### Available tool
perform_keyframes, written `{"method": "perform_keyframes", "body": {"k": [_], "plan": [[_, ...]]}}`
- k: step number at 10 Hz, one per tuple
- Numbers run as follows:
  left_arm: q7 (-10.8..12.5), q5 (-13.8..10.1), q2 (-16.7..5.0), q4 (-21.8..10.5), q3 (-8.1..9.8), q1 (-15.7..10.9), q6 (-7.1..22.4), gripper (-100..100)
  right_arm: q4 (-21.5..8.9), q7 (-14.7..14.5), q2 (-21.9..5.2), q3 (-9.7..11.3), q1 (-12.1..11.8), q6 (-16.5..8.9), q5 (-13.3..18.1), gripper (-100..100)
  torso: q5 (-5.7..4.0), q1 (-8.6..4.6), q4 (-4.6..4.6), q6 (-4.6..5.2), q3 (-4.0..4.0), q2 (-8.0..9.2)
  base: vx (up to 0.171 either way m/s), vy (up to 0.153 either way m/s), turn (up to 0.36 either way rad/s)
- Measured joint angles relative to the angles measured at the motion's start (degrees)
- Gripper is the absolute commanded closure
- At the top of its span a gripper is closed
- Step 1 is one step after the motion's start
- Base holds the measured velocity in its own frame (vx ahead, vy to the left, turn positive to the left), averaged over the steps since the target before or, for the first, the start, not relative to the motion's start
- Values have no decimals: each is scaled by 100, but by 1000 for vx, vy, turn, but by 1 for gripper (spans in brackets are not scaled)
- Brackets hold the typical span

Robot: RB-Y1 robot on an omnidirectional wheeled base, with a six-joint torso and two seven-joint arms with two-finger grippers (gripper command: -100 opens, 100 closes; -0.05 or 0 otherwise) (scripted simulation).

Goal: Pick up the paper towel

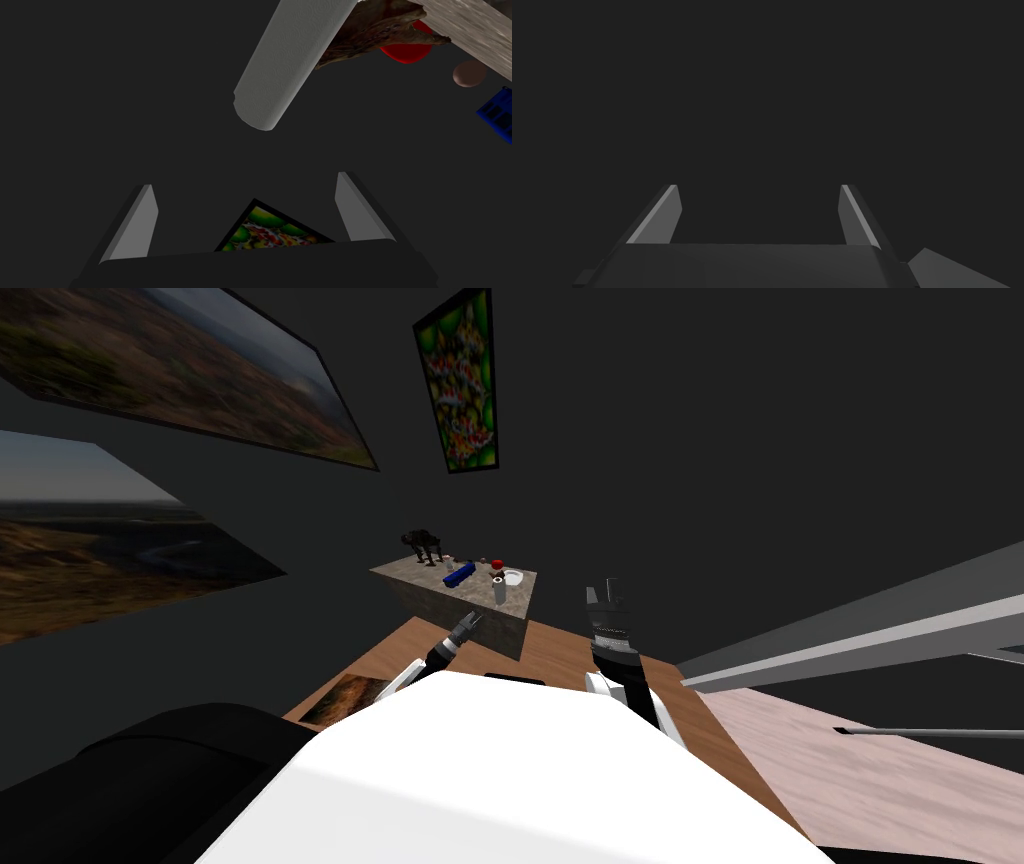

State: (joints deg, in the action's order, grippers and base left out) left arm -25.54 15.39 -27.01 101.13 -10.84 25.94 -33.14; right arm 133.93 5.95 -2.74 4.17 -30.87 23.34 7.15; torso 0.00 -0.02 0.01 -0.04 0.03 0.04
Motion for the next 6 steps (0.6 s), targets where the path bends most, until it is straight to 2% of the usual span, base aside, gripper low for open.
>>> {"method": "perform_keyframes", "body": {"k": [6], "plan": [[-74,65,-188,-101,-50,55,21,-100,0,0,0,0,0,0,0,0,-1,-5,-1,1,-4,-6,-15,-4,-21]]}}
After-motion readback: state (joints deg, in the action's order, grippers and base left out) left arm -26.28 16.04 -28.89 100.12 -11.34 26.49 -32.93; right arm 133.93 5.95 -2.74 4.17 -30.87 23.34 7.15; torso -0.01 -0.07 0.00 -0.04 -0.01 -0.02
